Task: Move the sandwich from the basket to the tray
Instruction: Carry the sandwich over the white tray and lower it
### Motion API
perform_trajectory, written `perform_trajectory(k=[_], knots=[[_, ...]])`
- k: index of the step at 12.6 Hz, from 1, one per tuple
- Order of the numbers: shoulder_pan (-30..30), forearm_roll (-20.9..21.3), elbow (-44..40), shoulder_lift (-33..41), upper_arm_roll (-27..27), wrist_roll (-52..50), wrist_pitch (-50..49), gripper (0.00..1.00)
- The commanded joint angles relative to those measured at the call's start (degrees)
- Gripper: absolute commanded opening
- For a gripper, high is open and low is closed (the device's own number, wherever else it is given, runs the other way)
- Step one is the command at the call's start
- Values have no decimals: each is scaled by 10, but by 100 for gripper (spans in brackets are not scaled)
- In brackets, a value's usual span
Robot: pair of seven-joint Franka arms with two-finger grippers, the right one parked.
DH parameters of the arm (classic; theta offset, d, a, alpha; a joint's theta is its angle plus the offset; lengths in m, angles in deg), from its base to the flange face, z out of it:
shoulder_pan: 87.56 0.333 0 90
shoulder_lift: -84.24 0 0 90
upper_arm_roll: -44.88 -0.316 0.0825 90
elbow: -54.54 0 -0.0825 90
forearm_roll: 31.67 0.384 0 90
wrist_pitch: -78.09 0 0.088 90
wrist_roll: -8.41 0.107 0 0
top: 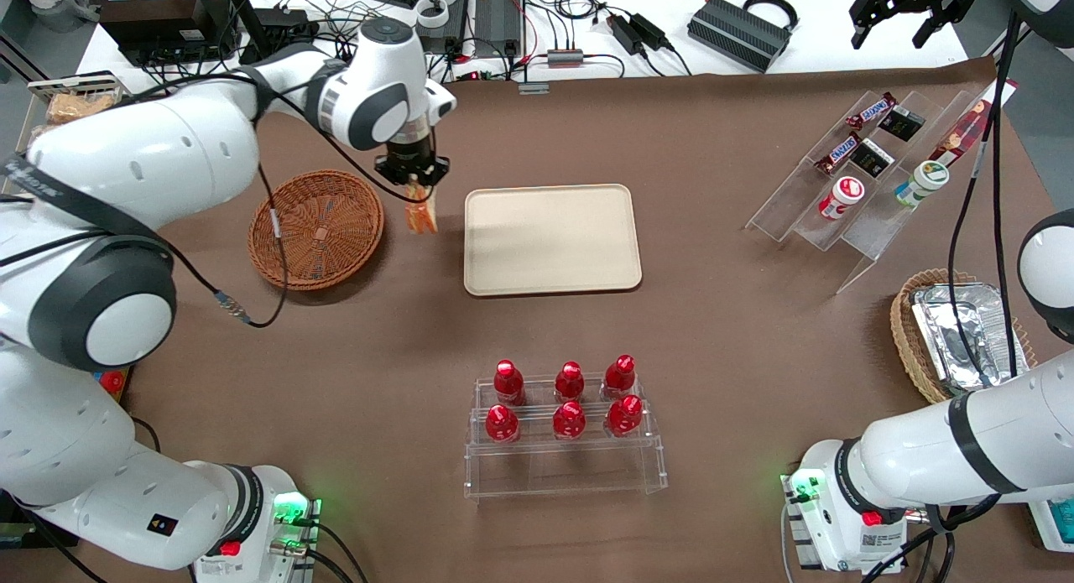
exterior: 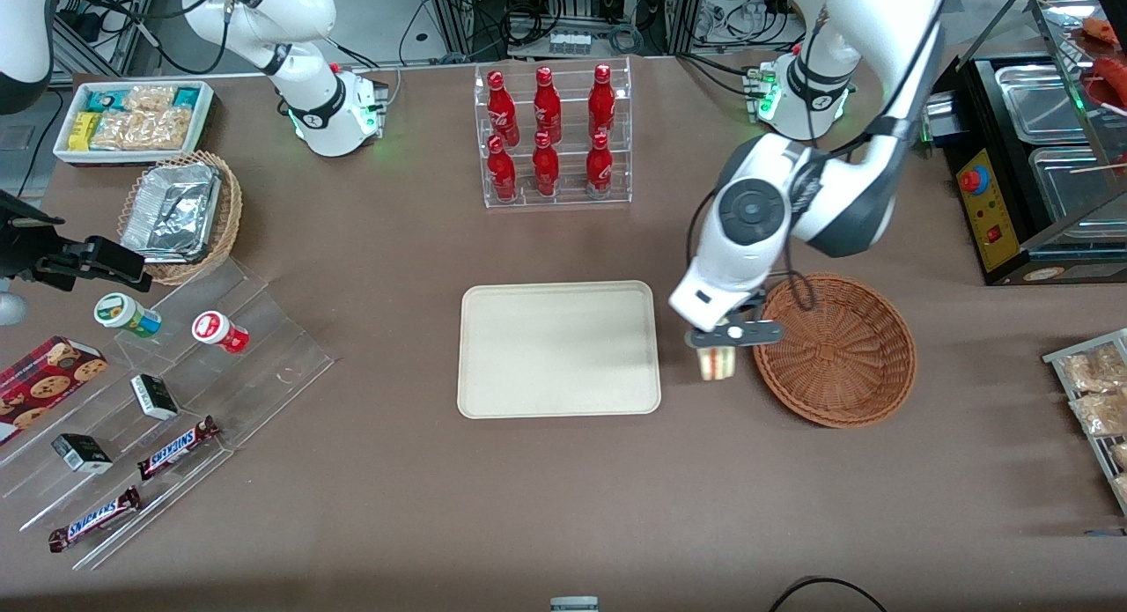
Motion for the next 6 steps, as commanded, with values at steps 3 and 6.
perform_trajectory(k=[3, 6], knots=[[-15, -33, -98, -89, 27, 41, -15, 0], [-42, -27, -144, -138, 27, 14, -15, 0]])
